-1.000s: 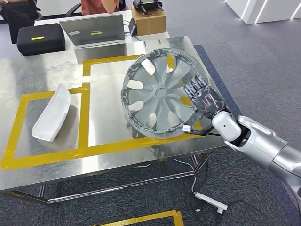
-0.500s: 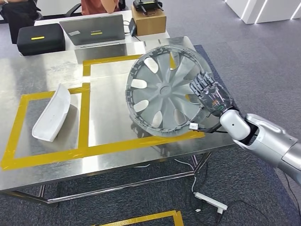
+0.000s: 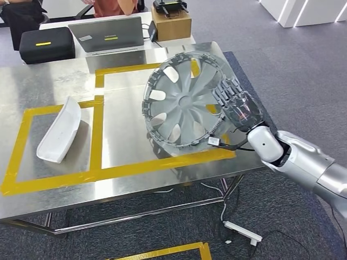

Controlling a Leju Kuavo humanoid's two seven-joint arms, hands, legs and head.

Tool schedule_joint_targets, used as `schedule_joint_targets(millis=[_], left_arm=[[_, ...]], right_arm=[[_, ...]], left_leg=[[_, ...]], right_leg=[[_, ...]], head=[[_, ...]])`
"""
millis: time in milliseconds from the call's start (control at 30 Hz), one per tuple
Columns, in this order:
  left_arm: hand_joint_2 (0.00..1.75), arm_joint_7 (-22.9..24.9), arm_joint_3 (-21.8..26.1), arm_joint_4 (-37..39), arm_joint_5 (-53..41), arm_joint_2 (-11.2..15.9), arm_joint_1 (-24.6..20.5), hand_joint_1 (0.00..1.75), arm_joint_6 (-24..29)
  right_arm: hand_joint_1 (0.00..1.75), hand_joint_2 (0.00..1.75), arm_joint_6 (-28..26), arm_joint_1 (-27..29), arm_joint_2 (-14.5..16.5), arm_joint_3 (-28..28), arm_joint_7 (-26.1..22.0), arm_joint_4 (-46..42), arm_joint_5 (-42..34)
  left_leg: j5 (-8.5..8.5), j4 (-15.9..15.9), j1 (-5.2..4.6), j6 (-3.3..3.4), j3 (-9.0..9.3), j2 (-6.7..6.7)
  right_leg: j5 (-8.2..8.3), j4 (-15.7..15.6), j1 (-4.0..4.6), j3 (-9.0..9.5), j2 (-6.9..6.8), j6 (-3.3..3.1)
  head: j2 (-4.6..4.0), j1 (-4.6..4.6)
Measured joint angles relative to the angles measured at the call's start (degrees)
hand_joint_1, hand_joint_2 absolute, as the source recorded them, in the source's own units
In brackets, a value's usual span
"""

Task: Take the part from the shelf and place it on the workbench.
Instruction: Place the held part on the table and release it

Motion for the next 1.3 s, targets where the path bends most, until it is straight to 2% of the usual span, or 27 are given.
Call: schedule_joint_targets(millis=[233,433,533,1033,1300], left_arm=[[0.0,0.0,-0.76,0.0,-0.72,0.01,-0.36,0.0,-0.7],[0.0,0.01,-1.51,0.0,-1.34,0.0,-0.55,0.0,-0.78],[0.0,0.08,-1.82,0.0,-1.7,-0.01,-0.67,0.0,-0.78],[0.0,0.37,-2.68,0.0,-1.84,-0.13,-0.79,0.0,0.01],[0.0,0.52,-3.04,0.0,-2.26,-0.2,-0.81,0.0,0.03]], right_arm=[[0.0,1.75,-5.72,4.97,5.54,-9.9,-5.85,-1.02,-0.33],[0.0,1.75,-7.2,10.86,9.51,-19.3,-12.02,-4.66,-5.92],[0.0,1.75,-7.31,13.28,11.32,-23.22,-13.66,-6.27,-8.4],[0.0,1.75,-5.44,17.81,16.14,-32.92,-14.82,-7.8,-9.22],[0.0,1.75,-13.08,19.73,18.14,-36.56,-12.86,-7.82,-2.64]], left_leg=[[0.01,0.0,0.01,0.0,0.0,-0.01],[-0.01,0.0,0.0,0.01,-0.02,-0.01],[-0.01,0.0,-0.01,0.01,-0.02,-0.01],[-0.01,0.01,-0.01,0.01,-0.02,-0.01],[-0.01,0.0,0.0,0.01,-0.01,0.0]], right_leg=[[0.0,0.01,0.01,0.0,-0.03,0.0],[-0.03,0.0,0.01,0.0,-0.03,0.03],[-0.04,0.0,0.0,0.0,-0.03,0.04],[-0.04,0.0,0.0,-0.01,-0.02,0.04],[-0.04,0.0,0.0,0.0,-0.02,0.04]], head=[[0.0,0.01],[0.0,0.01],[0.0,0.01],[0.0,0.01],[0.0,0.01]])
